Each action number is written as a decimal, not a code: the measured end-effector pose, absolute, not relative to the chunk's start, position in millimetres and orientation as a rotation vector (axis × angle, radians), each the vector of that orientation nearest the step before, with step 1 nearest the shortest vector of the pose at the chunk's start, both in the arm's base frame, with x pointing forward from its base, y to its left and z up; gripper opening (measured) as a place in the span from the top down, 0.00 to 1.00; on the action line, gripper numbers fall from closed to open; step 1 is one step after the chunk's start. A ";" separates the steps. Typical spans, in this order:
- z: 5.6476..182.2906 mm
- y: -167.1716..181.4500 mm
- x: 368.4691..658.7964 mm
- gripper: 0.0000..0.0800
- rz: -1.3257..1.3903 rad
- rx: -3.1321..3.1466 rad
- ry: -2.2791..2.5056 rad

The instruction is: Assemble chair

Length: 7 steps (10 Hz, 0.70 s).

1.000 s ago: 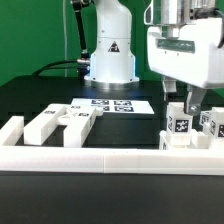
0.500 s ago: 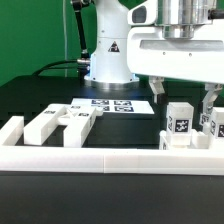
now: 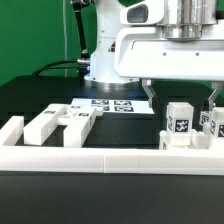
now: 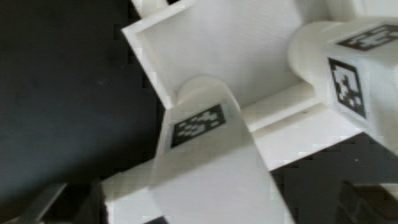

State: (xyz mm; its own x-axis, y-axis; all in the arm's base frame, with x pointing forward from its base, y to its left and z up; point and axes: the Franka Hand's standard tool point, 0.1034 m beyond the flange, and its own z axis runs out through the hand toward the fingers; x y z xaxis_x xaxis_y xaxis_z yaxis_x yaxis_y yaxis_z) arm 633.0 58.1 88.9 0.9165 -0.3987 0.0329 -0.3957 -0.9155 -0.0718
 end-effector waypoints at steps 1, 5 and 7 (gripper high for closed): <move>88.5 57.5 632.9 0.19 -0.076 -3.042 0.482; 88.1 56.9 632.8 0.32 -0.085 -3.083 0.146; 88.0 56.8 632.8 0.49 -0.084 -3.082 0.167</move>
Offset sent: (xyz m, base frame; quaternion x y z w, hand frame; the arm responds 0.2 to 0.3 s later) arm 0.0009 0.0028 0.0001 -0.0025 -0.0021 -0.2504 0.9681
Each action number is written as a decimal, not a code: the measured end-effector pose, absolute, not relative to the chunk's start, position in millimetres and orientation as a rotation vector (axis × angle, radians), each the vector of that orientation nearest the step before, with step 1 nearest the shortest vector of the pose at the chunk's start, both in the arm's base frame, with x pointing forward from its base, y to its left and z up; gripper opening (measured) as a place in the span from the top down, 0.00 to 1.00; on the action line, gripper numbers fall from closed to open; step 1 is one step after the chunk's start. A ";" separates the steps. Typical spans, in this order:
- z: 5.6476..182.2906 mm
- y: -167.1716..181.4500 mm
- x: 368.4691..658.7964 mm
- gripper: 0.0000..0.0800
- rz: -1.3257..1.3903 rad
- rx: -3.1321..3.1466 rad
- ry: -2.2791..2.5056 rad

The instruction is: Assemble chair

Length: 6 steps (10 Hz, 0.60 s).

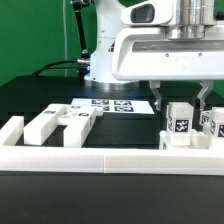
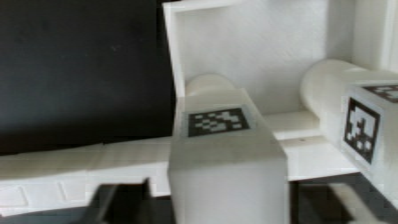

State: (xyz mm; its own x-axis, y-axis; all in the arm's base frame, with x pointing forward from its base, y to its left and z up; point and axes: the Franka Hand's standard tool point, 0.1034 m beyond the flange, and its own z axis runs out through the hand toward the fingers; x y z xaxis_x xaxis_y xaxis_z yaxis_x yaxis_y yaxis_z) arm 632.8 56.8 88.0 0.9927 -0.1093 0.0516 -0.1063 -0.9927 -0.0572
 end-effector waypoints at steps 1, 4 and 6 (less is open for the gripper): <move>87.9 56.8 632.8 0.64 -0.084 -3.080 0.185; 87.8 56.3 632.6 0.64 -0.074 -3.045 0.467; 87.1 56.1 632.5 0.64 -0.065 -2.982 0.755</move>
Offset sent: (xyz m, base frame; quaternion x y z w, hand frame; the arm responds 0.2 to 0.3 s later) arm 0.0014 -0.0052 0.0021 -0.0065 -0.0150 0.2323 0.9725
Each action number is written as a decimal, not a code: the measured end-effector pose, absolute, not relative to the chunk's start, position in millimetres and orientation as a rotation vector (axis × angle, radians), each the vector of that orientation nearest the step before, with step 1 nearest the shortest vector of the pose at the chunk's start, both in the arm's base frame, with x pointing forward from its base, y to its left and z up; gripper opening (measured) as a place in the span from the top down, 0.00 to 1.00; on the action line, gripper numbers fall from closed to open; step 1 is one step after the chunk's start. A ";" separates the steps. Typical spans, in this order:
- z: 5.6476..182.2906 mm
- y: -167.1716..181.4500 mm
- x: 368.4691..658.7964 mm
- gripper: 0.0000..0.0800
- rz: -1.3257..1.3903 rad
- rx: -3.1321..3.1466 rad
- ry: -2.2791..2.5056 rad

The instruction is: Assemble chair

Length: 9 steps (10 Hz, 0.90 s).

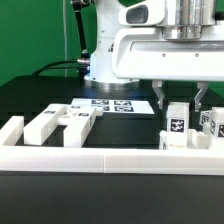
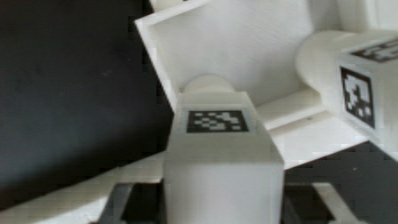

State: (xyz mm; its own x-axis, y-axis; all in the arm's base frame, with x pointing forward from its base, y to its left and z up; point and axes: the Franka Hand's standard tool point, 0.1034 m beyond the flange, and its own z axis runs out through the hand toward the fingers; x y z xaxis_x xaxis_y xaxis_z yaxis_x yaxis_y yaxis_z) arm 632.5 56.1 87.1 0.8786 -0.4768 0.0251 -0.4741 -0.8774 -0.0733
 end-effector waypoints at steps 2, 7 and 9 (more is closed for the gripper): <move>86.7 55.4 633.2 0.64 -0.060 -2.881 1.063; 85.8 56.1 633.0 0.64 -0.027 -2.534 1.711; 85.8 55.2 633.5 0.64 -0.012 -2.411 1.865</move>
Offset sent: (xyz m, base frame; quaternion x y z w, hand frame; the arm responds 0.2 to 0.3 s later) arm -0.0062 -0.0036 -0.0069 -0.0092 0.0076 0.3231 0.9463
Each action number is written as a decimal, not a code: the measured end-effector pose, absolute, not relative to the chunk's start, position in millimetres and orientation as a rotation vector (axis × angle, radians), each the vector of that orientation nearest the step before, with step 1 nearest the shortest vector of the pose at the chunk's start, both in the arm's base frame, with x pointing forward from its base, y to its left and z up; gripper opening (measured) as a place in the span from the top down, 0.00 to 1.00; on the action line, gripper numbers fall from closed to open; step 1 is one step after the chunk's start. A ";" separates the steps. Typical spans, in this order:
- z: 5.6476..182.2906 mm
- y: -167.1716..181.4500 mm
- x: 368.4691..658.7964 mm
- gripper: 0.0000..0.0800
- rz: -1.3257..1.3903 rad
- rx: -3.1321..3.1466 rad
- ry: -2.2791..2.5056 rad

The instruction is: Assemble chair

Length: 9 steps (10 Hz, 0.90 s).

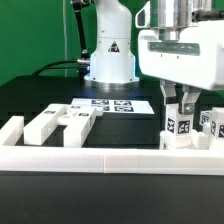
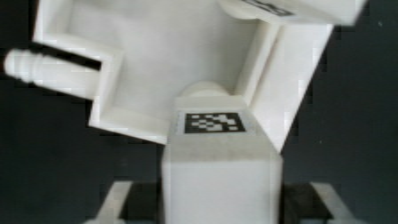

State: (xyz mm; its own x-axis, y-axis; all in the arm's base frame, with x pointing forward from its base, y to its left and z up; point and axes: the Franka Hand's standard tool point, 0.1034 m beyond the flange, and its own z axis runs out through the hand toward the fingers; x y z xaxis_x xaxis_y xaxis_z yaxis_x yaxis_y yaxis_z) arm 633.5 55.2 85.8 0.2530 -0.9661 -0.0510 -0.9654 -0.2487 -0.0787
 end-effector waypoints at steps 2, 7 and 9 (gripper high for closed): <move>85.5 56.2 633.3 0.64 0.001 -2.251 2.054; 85.1 58.4 633.6 0.64 0.031 -1.930 2.347; 85.1 58.8 634.1 0.64 0.043 -1.828 2.420</move>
Offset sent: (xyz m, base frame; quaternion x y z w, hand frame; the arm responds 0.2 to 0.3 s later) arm -0.0008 0.0010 -0.0010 -0.0002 0.0001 0.2470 0.9690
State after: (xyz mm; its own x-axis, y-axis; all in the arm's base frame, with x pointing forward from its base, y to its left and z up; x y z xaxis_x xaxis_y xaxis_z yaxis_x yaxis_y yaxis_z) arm 634.1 58.8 85.1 -0.2697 -0.9574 -0.1031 -0.9605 0.2751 -0.0428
